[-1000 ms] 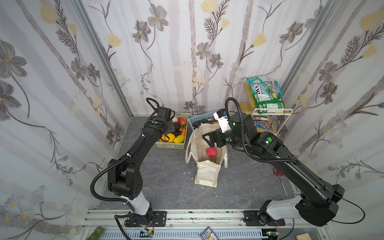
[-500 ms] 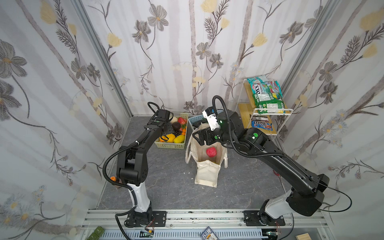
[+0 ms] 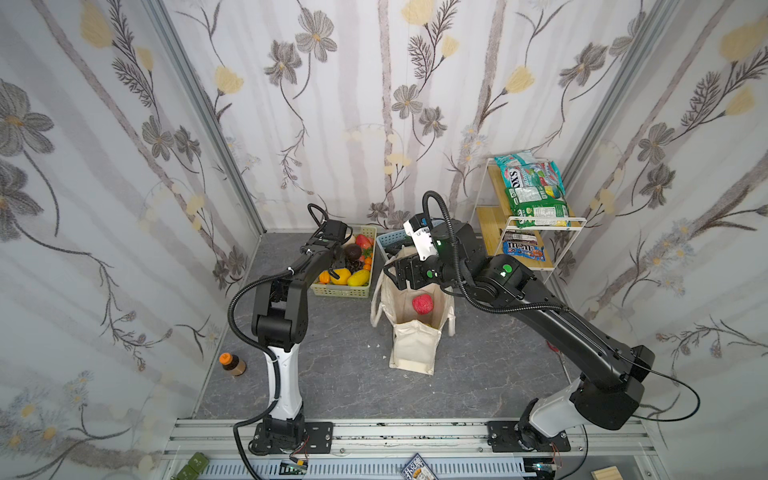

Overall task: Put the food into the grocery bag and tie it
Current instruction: 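Lower the left gripper onto the green-yellow cucumber and grasp it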

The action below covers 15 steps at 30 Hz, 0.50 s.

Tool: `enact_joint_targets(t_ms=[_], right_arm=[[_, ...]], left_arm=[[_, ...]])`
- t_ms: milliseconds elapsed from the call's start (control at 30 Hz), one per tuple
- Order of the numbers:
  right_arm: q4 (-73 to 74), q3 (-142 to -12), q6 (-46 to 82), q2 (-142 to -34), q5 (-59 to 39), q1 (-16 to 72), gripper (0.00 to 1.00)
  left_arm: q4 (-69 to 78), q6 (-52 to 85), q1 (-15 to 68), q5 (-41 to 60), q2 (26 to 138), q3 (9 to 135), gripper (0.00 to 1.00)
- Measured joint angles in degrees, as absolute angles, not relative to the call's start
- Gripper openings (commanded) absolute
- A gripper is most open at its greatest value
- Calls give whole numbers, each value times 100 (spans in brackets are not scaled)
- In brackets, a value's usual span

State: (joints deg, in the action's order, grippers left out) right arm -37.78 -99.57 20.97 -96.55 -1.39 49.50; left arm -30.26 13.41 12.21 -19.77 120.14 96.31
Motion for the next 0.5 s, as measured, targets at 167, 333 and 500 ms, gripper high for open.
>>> enact_joint_targets(t_ms=[167,333,500], right_arm=[[-3778,-10071,2141,-9732,-176,4965,90],[-3795,-10134,2158,-9767,-176,4971,90],[-3806,-10136,2176,-9769,-174,4987,90]], left_arm=[[-3017,1194,1181,-2032,12346,9920,59],[-3020,1090,1100,-2045,12547,10029,59],[-3024,1087,1079,-2003,12752,10230,59]])
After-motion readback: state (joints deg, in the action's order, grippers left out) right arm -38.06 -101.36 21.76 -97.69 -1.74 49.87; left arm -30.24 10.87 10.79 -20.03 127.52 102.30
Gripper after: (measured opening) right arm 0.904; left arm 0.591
